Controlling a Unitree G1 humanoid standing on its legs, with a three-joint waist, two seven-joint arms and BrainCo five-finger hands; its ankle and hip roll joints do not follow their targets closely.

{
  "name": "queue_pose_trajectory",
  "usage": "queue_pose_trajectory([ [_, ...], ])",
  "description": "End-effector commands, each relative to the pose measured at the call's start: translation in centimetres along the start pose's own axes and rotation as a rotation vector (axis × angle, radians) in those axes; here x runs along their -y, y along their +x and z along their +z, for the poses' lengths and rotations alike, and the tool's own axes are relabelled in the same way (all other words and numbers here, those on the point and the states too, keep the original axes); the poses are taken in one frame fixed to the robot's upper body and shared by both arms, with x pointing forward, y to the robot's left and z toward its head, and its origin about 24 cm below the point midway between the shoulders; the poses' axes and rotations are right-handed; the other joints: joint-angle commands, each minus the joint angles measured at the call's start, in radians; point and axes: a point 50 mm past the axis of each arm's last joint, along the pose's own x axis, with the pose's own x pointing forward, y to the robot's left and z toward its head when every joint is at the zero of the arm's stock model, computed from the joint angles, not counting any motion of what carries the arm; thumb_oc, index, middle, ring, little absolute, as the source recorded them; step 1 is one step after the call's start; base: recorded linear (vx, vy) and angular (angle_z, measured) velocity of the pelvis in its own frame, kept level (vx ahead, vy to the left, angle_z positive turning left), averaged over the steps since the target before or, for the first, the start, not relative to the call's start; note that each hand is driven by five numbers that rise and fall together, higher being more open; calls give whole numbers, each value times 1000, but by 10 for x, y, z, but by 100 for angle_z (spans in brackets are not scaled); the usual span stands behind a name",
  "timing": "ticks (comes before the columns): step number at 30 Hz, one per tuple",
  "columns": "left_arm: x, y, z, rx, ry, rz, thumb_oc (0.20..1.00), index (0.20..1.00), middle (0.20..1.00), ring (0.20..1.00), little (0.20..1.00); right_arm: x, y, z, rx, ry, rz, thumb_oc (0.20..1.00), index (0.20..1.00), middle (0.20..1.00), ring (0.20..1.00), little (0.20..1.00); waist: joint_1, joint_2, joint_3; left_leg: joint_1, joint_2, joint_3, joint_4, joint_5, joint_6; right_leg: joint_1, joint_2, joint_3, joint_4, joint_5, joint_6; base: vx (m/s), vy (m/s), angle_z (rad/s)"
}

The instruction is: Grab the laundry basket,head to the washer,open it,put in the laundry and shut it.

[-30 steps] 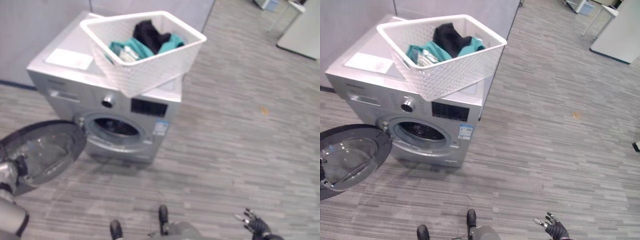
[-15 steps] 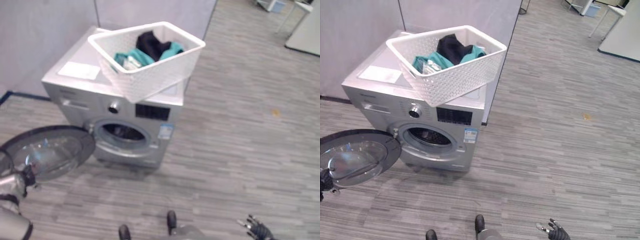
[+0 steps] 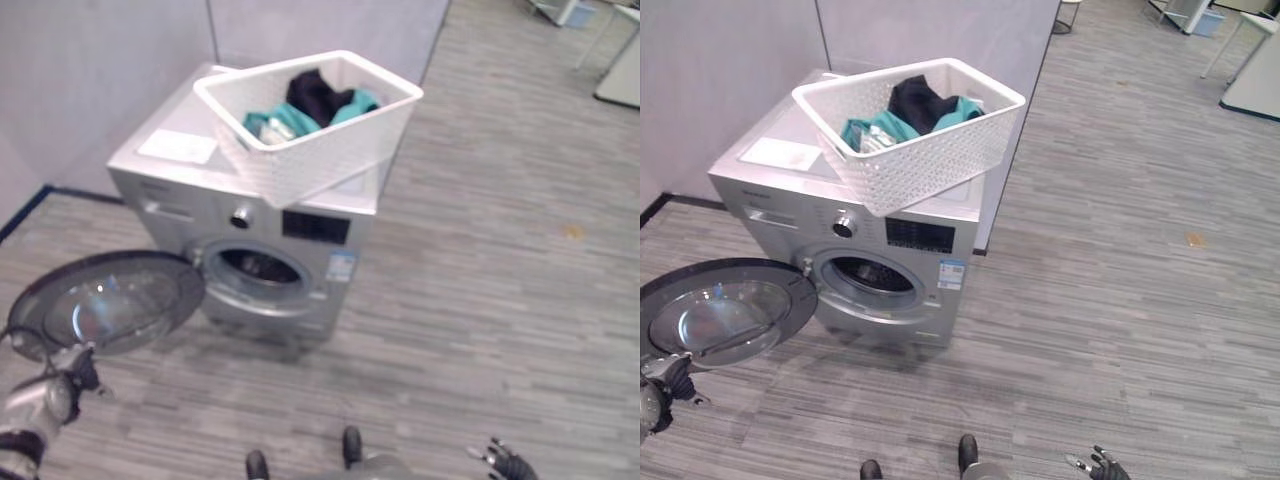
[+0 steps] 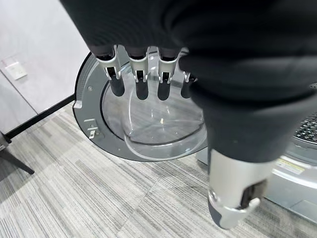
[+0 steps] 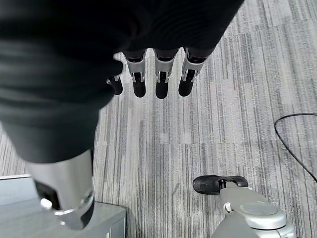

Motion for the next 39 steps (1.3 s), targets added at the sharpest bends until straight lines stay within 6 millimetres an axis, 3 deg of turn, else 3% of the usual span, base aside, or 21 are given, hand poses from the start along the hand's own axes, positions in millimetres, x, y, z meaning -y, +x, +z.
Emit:
queue_pose_trajectory([
  [1,-17,0,10,35,-139,143,1000,1000,1000,1000,1000,-4,3,6,37,24,-9,1000,1000,1000,1000,1000,28,-2,30,79,-3,9,18,-136,15,5,-57,-4,39,-51,100,30,-26,5],
  [2,-8,-2,13,47,-191,135,1000,1000,1000,1000,1000,-5,4,6,36,32,-7,1000,1000,1000,1000,1000,31,-1,30,80,-3,5,18,-137,15,7,-56,-4,41,-55,97,42,-46,11],
  [5,45,-15,34,84,-511,73,1000,1000,1000,1000,1000,-11,3,-4,6,82,-10,1000,1000,1000,1000,1000,47,3,33,83,3,-11,18,-134,14,16,-52,-10,46,-70,85,34,-55,5],
  [7,70,-21,44,81,-634,24,1000,1000,1000,1000,1000,-14,3,-11,-21,105,-13,1000,1000,1000,1000,1000,54,3,34,81,5,-19,18,-131,14,20,-46,-11,46,-78,78,10,-56,13],
  [8,70,-21,44,81,-635,24,1000,1000,1000,1000,1000,-14,3,-11,-20,104,-13,1000,1000,1000,1000,1000,53,4,34,82,5,-20,18,-132,14,21,-46,-11,46,-79,78,16,-91,18],
  [9,98,-30,57,77,-764,-49,1000,1000,1000,1000,1000,-15,3,-16,-36,124,-20,1000,1000,1000,1000,1000,58,5,36,80,11,-29,20,-127,12,27,-39,-15,47,-90,68,12,-115,16],
  [13,130,-49,101,115,-1285,-151,1000,1000,1000,1000,1000,-30,6,-22,-49,183,-31,1000,1000,1000,1000,1000,76,0,45,63,35,-68,37,-110,1,44,-10,-25,54,-125,39,3,-168,17],
  [14,130,-49,101,115,-1285,-151,1000,1000,1000,1000,1000,-30,6,-22,-49,183,-31,1000,1000,1000,1000,1000,76,0,45,63,35,-68,37,-110,1,44,-10,-25,54,-125,39,-14,-242,31],
  [15,131,-53,116,159,-1367,-183,1000,1000,1000,1000,1000,-34,7,-19,-37,169,-29,1000,1000,1000,1000,1000,83,-2,50,53,50,-87,51,-101,-6,50,5,-29,60,-138,25,-11,-199,19],
  [17,128,-56,126,210,-1385,-216,1000,1000,1000,1000,1000,-35,8,-17,-30,158,-30,1000,1000,1000,1000,1000,85,-2,55,44,67,-103,65,-94,-15,56,24,-32,66,-154,13,-10,-248,43],
  [20,113,-53,134,277,-1343,-206,1000,1000,1000,1000,1000,-40,13,3,20,-27,7,1000,1000,1000,1000,1000,98,-4,75,9,122,-144,166,-54,-33,76,73,-39,92,-196,-29,-31,-324,22],
  [24,107,-55,137,313,-1372,-204,1000,1000,1000,1000,1000,-40,13,4,25,-61,20,1000,1000,1000,1000,1000,106,-4,87,-19,128,-181,244,-14,-33,97,93,-42,89,-202,-48,17,-129,4],
  [27,104,-58,141,342,-1385,-217,1000,1000,1000,1000,1000,-36,13,5,20,-68,11,1000,1000,1000,1000,1000,115,-1,109,-69,134,-213,345,52,-26,120,111,-46,88,-214,-70,10,-106,14],
  [32,102,-57,144,356,-1368,-224,1000,1000,1000,1000,1000,-36,12,5,26,-56,12,1000,1000,1000,1000,1000,105,-3,118,-119,163,-185,433,84,-19,137,123,-57,89,-227,-90,28,-51,16],
  [34,97,-55,151,384,-1358,-220,1000,1000,1000,1000,1000,-35,12,6,26,-50,1,1000,1000,1000,1000,1000,98,-8,123,-144,173,-138,456,59,-11,144,120,-72,89,-242,-94,80,-41,4],
  [35,95,-55,152,391,-1357,-216,1000,1000,1000,1000,1000,-35,13,7,28,-49,-1,1000,1000,1000,1000,1000,100,-8,129,-162,167,-131,451,50,-11,142,118,-75,92,-245,-93,73,1,2],
  [37,88,-53,159,421,-1362,-206,1000,1000,1000,1000,1000,-35,15,14,46,-41,-4,1000,1000,1000,1000,1000,113,-14,144,-227,113,-134,387,-21,0,136,106,-80,104,-260,-83,77,47,25],
  [39,87,-54,161,433,-1368,-205,1000,1000,1000,1000,1000,-38,15,16,53,-48,3,1000,1000,1000,1000,1000,133,-11,149,-257,80,-159,259,14,-9,137,117,-70,121,-283,-73,182,78,28],
])
